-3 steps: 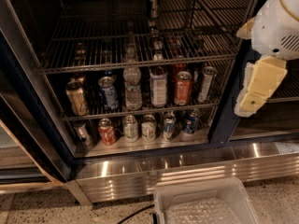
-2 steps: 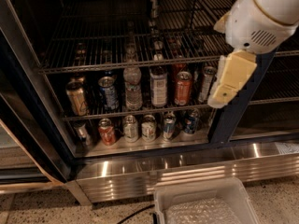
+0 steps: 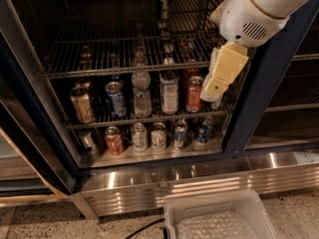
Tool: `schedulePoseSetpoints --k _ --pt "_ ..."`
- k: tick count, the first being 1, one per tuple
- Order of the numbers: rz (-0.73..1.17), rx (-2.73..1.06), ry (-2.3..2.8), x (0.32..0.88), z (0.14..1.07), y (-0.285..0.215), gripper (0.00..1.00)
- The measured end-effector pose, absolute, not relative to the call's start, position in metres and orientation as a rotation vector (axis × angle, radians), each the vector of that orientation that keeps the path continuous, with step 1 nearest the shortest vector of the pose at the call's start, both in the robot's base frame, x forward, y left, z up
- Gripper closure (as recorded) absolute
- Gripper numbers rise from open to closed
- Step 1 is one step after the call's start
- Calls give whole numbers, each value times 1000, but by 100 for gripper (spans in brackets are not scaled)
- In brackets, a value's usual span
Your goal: Pick redbull can from top shelf of fridge
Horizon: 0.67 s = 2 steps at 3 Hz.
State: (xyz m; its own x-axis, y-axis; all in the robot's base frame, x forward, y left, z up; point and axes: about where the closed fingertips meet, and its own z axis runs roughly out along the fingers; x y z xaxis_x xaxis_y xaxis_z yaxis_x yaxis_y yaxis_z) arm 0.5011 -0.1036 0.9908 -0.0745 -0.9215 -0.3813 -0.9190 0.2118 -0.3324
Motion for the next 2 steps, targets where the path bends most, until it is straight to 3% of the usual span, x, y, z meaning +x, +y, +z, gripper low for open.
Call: schedulePoseSetpoints --k 2 --pt "44 -1554 1941 556 967 -119 0"
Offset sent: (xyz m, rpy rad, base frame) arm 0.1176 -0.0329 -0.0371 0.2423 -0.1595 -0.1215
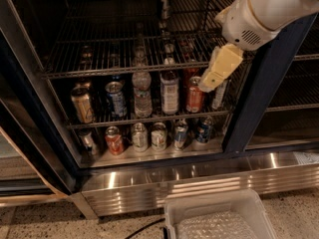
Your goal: Pick redbull can from top shelf of fridge
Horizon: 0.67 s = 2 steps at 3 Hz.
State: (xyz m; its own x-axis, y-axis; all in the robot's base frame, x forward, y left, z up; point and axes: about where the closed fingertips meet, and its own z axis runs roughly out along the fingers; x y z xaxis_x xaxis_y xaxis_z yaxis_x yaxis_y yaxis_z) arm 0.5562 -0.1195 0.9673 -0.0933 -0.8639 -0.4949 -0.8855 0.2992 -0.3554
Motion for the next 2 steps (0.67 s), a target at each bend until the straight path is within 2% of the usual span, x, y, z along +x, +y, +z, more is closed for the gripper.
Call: schedulePoseSetpoints --k 2 --pt "172 -1299 1817 635 967 -121 0"
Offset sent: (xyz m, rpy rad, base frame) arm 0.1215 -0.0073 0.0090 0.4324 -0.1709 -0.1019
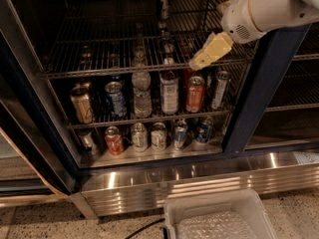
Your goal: Pick redbull can from top shelf of fridge
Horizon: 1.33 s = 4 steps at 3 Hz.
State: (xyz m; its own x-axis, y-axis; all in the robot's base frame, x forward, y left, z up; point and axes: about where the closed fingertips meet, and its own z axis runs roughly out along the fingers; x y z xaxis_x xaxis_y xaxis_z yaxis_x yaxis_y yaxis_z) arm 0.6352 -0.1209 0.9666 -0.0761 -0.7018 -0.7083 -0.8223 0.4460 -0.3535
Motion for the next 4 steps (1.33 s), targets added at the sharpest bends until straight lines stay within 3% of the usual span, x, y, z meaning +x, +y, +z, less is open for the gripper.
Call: schedulePoseSetpoints --k 2,4 --pt "264 -1210 1788 661 964 -103 0" --pt "410 -984 1722 710 972 -49 0"
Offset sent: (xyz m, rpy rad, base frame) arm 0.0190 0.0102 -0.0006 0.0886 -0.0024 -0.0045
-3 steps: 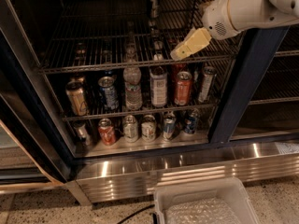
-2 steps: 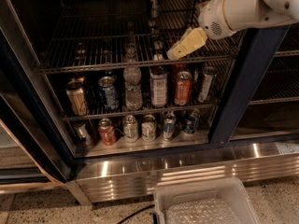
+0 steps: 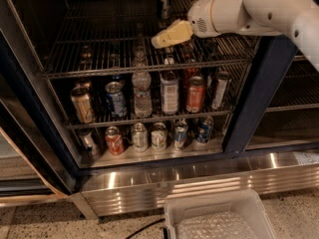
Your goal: Pick redbull can from top shelf of fridge
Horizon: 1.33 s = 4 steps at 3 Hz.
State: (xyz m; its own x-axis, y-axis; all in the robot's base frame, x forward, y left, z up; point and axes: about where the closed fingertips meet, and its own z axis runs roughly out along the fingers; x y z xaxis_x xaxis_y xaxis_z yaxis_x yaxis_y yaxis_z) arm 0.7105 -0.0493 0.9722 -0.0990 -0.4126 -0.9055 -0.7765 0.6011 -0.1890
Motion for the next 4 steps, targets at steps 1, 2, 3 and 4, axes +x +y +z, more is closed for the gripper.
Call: schedulePoseSetpoints --k 1,2,3,4 --pt "469 -865 1681 734 972 -38 0" --pt "485 -761 1658 751 972 -34 0" --pt "491 -685 1650 767 975 -32 0" --pt "491 -685 1650 767 975 -32 0"
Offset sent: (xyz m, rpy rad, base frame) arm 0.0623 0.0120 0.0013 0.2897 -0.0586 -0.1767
